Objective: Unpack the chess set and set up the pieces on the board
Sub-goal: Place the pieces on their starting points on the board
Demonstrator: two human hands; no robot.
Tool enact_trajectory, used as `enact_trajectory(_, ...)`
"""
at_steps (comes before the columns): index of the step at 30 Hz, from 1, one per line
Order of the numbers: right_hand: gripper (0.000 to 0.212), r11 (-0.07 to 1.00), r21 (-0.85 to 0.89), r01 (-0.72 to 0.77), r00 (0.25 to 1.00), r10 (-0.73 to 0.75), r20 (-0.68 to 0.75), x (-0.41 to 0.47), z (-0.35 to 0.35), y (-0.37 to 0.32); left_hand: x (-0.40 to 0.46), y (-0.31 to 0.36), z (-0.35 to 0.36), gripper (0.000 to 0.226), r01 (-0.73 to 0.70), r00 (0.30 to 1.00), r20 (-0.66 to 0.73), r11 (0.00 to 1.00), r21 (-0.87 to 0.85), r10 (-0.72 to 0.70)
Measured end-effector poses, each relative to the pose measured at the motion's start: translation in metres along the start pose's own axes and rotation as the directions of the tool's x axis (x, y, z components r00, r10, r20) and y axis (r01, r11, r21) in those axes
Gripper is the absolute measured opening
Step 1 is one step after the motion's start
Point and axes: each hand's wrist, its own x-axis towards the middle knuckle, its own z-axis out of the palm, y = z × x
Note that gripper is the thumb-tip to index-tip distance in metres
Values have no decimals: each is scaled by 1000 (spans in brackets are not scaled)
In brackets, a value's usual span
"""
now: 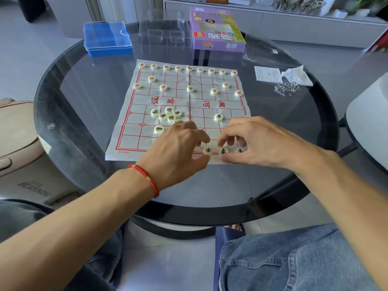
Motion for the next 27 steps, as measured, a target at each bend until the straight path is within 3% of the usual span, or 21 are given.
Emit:
enact_trajectory(15,22,999,28,29,999,-30,16,1,2,3,2,-2,5,28,4,1000,5,1000,9,-4)
enact_trajectory(20,28,998,35,43,999,-43,-17,1,-2,3,3,-3,-2,34,10,1000,-23,1000,23,-9)
enact_trajectory(24,22,995,75,71,985,-58,-163,10,-4,-6,-1,-25,-35,28,111,989,-103,992,62,-104)
enact_trajectory(27,21,994,38,101,977,-92,-190,29,3,-21,-13,-46,-49,30,228,971,-101,965,130,-216)
